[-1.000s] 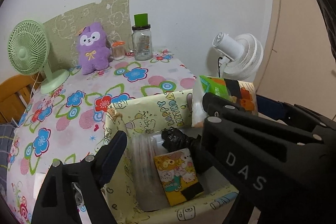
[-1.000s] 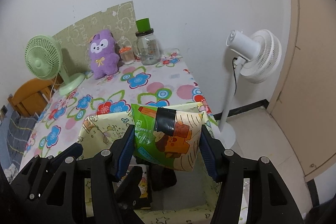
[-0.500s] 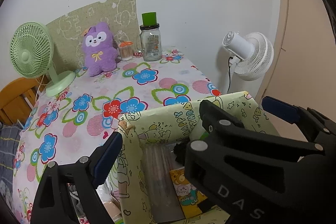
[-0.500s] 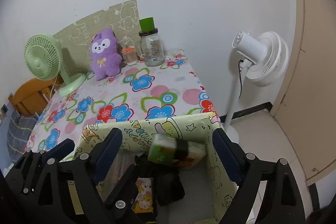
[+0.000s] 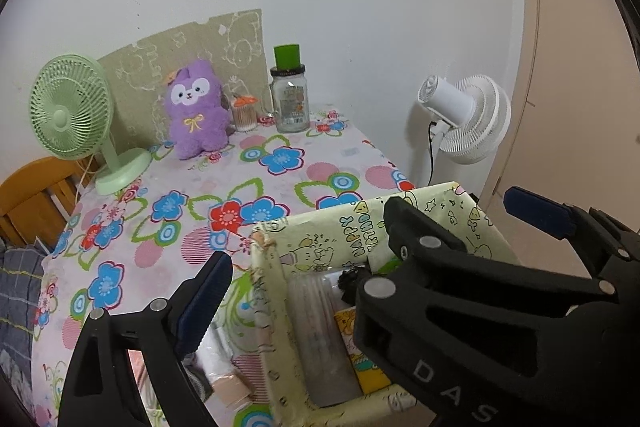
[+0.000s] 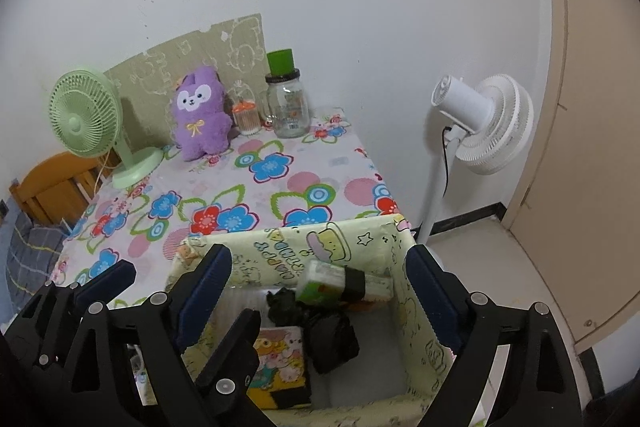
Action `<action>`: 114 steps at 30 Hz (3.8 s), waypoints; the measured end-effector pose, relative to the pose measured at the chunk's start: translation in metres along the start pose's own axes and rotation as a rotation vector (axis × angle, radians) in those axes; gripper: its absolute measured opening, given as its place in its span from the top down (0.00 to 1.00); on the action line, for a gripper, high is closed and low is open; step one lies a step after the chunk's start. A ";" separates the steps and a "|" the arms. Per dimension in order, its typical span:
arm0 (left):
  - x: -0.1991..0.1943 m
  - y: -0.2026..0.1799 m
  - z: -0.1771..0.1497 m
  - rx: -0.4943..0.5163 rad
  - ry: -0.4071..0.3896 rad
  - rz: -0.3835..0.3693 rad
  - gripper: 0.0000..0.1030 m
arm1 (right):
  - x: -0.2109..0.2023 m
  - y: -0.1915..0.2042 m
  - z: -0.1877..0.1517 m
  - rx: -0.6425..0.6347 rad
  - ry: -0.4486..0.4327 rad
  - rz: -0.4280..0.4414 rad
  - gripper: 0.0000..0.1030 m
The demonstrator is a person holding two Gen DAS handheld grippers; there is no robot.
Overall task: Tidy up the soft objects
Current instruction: 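Release the green pack into the box and withdraw both tools toward the table pile, then grasp the pink wipes pack with the left tool while the right tool grasps the grey cloth bundle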
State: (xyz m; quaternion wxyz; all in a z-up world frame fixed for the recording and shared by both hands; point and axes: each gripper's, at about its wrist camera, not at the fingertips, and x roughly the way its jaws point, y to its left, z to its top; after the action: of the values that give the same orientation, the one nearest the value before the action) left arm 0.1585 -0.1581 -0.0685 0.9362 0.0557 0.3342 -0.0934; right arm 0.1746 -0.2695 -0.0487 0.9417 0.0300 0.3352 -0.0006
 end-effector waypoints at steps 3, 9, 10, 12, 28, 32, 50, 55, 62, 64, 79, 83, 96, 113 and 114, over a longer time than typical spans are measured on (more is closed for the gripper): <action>-0.012 0.006 -0.003 -0.011 -0.012 -0.005 0.08 | -0.010 0.008 -0.005 -0.006 -0.003 0.002 0.09; -0.035 0.017 -0.010 -0.017 -0.044 -0.007 0.07 | -0.035 0.024 -0.012 -0.013 -0.032 -0.001 0.09; -0.039 0.018 -0.011 -0.017 -0.049 -0.006 0.07 | -0.038 0.026 -0.013 -0.014 -0.037 -0.002 0.09; -0.047 0.022 -0.013 -0.017 -0.061 -0.007 0.07 | -0.045 0.032 -0.015 -0.016 -0.048 -0.003 0.08; -0.100 0.057 -0.031 -0.026 -0.129 0.017 0.07 | -0.094 0.080 -0.029 -0.047 -0.110 0.013 0.03; -0.107 0.069 -0.037 -0.038 -0.134 0.027 0.07 | -0.098 0.096 -0.034 -0.060 -0.113 0.023 0.03; -0.111 0.120 -0.067 -0.068 -0.120 0.034 0.07 | -0.090 0.150 -0.061 -0.104 -0.096 0.070 0.03; -0.099 0.133 -0.077 -0.080 -0.095 0.043 0.07 | -0.078 0.162 -0.071 -0.117 -0.076 0.080 0.06; -0.079 0.151 -0.092 -0.084 -0.074 0.075 0.09 | -0.052 0.177 -0.083 -0.141 -0.030 0.113 0.10; -0.073 0.156 -0.096 -0.086 -0.061 0.080 0.11 | -0.045 0.180 -0.086 -0.140 -0.015 0.123 0.12; -0.028 0.183 -0.121 -0.162 0.052 0.081 0.22 | 0.006 0.196 -0.105 -0.176 0.082 0.125 0.25; -0.016 0.186 -0.123 -0.168 0.077 0.082 0.24 | 0.017 0.198 -0.108 -0.178 0.108 0.126 0.25; 0.016 0.193 -0.131 -0.186 0.130 0.090 0.37 | 0.059 0.203 -0.113 -0.160 0.217 0.154 0.30; 0.013 0.191 -0.130 -0.186 0.121 0.065 0.62 | 0.070 0.208 -0.112 -0.167 0.243 0.157 0.58; 0.012 0.190 -0.130 -0.185 0.118 0.065 0.62 | 0.068 0.208 -0.112 -0.169 0.236 0.155 0.58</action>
State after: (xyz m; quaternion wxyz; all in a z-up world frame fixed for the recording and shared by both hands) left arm 0.1277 0.0474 -0.1683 0.9185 -0.0147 0.3942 -0.0285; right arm 0.1612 -0.0546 -0.1667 0.8921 -0.0239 0.4391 0.1038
